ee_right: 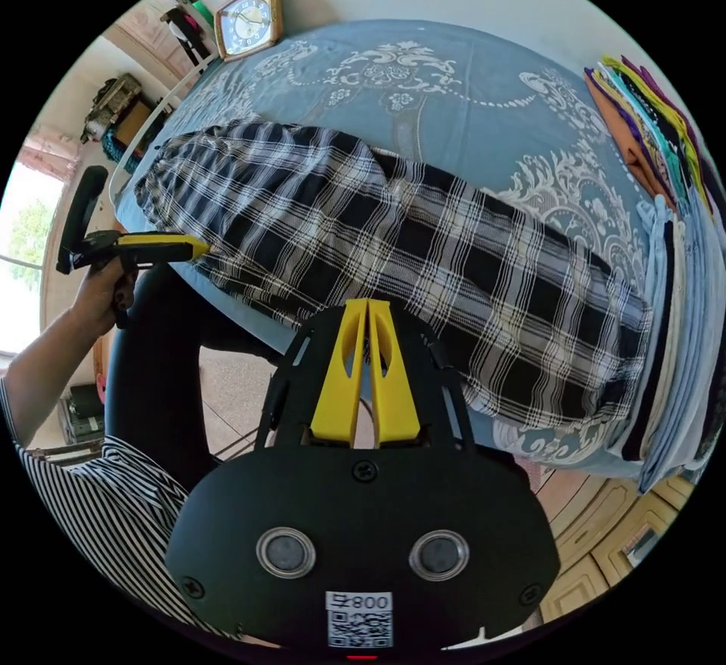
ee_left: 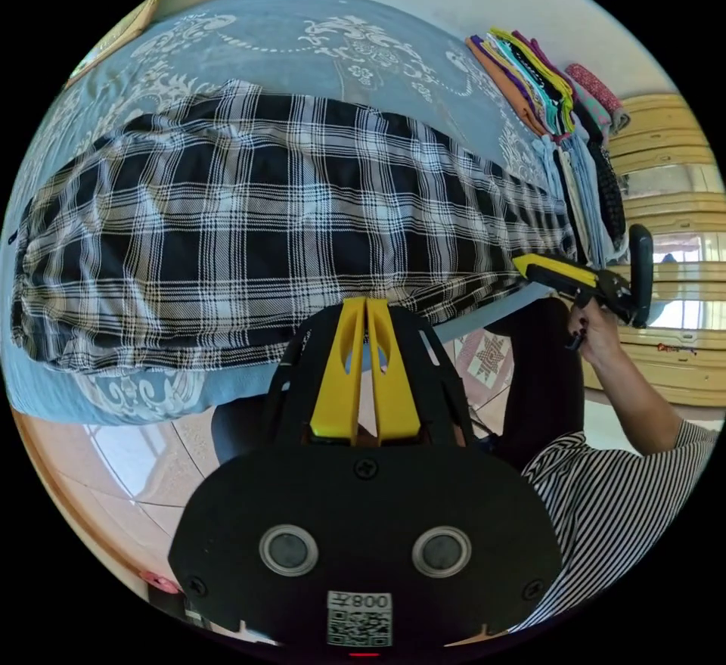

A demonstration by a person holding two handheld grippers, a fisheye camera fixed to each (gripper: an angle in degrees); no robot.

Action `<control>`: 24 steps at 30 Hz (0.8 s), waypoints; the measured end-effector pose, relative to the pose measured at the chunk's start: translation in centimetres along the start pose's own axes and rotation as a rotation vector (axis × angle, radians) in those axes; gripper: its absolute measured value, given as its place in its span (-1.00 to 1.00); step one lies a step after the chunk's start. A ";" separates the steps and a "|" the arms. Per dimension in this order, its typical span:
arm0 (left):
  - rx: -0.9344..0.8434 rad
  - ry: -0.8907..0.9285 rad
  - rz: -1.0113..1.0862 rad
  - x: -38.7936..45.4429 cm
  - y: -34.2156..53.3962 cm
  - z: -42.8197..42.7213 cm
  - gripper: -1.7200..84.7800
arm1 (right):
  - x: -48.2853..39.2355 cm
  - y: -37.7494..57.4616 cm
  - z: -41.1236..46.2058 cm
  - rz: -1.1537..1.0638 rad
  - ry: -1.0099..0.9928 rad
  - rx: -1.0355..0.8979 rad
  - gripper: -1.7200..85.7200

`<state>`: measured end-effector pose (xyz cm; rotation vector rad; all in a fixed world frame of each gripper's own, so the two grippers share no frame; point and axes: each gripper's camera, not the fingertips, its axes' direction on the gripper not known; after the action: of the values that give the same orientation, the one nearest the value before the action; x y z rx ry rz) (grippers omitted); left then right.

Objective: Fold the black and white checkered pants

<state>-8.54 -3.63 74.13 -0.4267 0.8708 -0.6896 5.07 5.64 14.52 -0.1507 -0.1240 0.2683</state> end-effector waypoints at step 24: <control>-0.207 0.183 0.722 34.5 -19.5 22.6 -0.79 | 37.2 28.2 -16.3 0.788 -0.263 0.460 -0.76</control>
<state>18.18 -40.19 80.04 -0.2055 1.1846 0.0302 35.80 40.51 -2.37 0.3074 -0.2580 1.0932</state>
